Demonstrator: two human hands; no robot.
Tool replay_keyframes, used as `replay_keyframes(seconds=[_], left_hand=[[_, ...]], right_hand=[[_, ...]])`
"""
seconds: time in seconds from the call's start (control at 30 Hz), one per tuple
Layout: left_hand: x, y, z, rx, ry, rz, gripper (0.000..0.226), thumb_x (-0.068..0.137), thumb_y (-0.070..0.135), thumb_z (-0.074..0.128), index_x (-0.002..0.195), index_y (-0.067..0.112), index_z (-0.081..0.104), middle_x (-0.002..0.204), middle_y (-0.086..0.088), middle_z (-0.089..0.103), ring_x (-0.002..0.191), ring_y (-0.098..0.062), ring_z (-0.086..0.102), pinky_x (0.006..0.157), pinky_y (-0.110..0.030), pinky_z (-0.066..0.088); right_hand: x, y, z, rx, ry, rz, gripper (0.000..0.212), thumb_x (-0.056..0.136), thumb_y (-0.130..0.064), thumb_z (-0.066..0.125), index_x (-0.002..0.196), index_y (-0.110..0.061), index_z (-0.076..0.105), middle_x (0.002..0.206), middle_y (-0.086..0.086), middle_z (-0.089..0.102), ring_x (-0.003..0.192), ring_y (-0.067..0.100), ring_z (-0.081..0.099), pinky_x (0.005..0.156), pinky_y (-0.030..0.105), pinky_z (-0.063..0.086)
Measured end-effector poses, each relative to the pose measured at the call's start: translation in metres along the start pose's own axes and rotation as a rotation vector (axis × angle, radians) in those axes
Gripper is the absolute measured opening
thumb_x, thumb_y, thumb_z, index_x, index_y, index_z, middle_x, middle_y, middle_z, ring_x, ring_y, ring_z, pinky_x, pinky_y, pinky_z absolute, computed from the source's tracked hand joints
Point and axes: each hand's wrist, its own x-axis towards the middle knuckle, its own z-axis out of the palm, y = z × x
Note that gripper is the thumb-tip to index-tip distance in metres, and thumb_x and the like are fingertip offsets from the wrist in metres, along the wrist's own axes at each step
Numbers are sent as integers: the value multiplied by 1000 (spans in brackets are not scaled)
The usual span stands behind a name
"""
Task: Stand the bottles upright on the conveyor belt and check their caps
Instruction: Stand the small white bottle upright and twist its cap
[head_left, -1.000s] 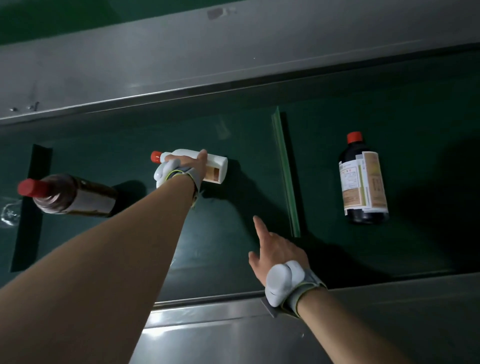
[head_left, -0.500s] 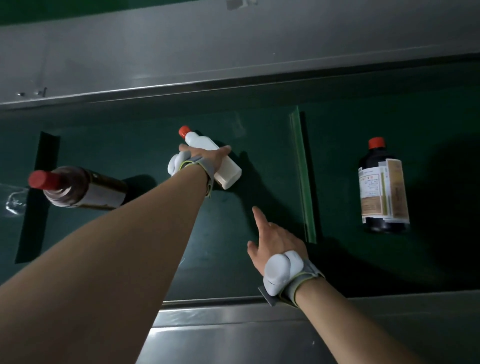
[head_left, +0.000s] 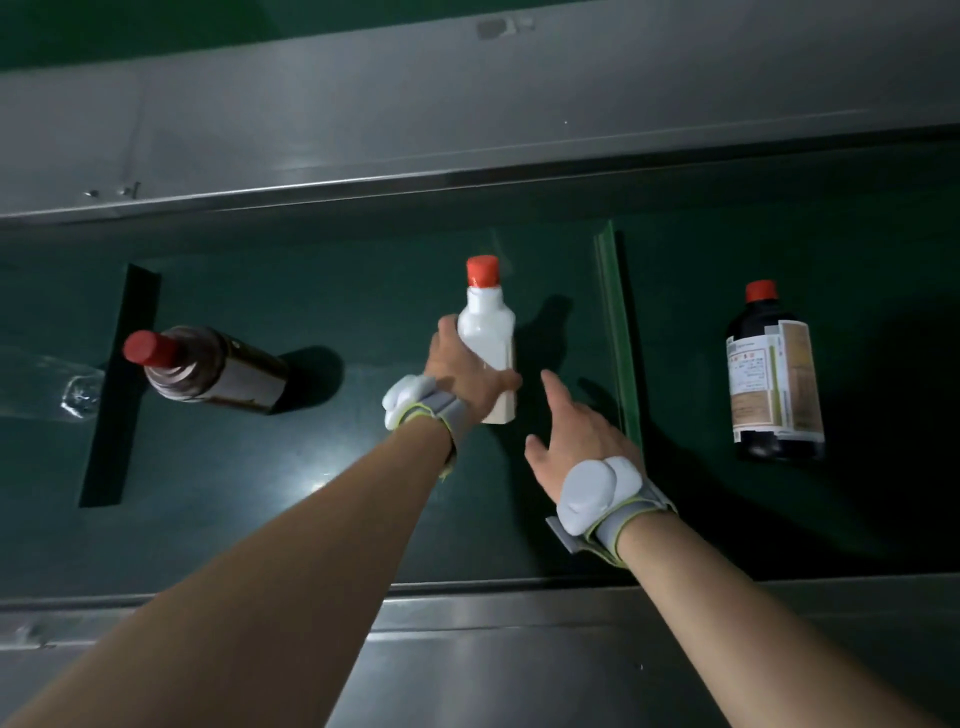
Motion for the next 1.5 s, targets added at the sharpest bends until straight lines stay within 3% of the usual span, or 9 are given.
replay_keyframes(seconds=[0.17, 0.33, 0.57, 0.8, 1.03, 1.23, 1.37, 1.5], left_hand=[[-25, -7, 5, -17, -24, 196, 73, 62, 34, 84, 122, 27, 43, 114, 3, 55, 94, -18, 57, 74, -34, 47], [-41, -4, 9, -5, 9, 222, 49, 70, 47, 74, 107, 36, 43, 100, 11, 57, 81, -13, 61, 60, -29, 47], [-50, -4, 9, 15, 1, 310, 54, 72, 41, 77, 118, 31, 48, 109, 9, 59, 88, -17, 59, 68, -30, 46], [-50, 5, 14, 40, 33, 345, 50, 74, 49, 73, 114, 31, 48, 102, 14, 54, 78, -15, 53, 62, -27, 37], [-49, 13, 20, 79, -9, 379, 50, 77, 53, 67, 116, 33, 45, 109, 8, 59, 83, -21, 58, 64, -31, 44], [-50, 13, 23, 148, -73, 428, 51, 79, 42, 70, 124, 40, 46, 116, 7, 55, 89, -26, 60, 69, -34, 48], [-51, 16, 22, 156, -93, 370, 40, 81, 45, 65, 116, 43, 45, 104, 9, 57, 84, -24, 60, 68, -36, 51], [-55, 20, 15, 265, -127, 303, 32, 85, 53, 55, 112, 44, 40, 86, 8, 61, 73, -24, 61, 57, -31, 45]], right_hand=[[6, -3, -20, 63, 96, -28, 75, 90, -31, 55, 150, -33, 9, 137, 4, 52, 114, 30, 57, 74, 35, 48], [5, -3, -21, 41, 112, -45, 78, 89, -25, 56, 149, -36, 8, 131, 6, 55, 111, 33, 58, 74, 34, 45], [-1, -4, -20, 48, 135, -39, 77, 89, -17, 52, 148, -41, 8, 116, 6, 62, 97, 32, 61, 66, 31, 38], [-2, -3, -23, 53, 180, -27, 77, 89, -13, 49, 149, -39, 9, 105, 9, 63, 90, 33, 61, 64, 31, 38], [0, 5, -25, 59, 178, 3, 77, 87, -14, 50, 148, -41, 11, 90, 5, 57, 78, 31, 56, 63, 32, 39], [4, 11, -20, 28, 146, 84, 70, 87, -19, 51, 146, -38, 20, 68, 3, 47, 64, 31, 47, 61, 32, 39], [6, 11, -19, 18, 139, 91, 68, 87, -21, 51, 146, -38, 20, 73, 6, 50, 64, 31, 46, 60, 32, 38], [4, 9, -18, 45, 125, 98, 70, 88, -20, 50, 147, -38, 16, 74, 8, 52, 64, 31, 48, 59, 33, 39]])
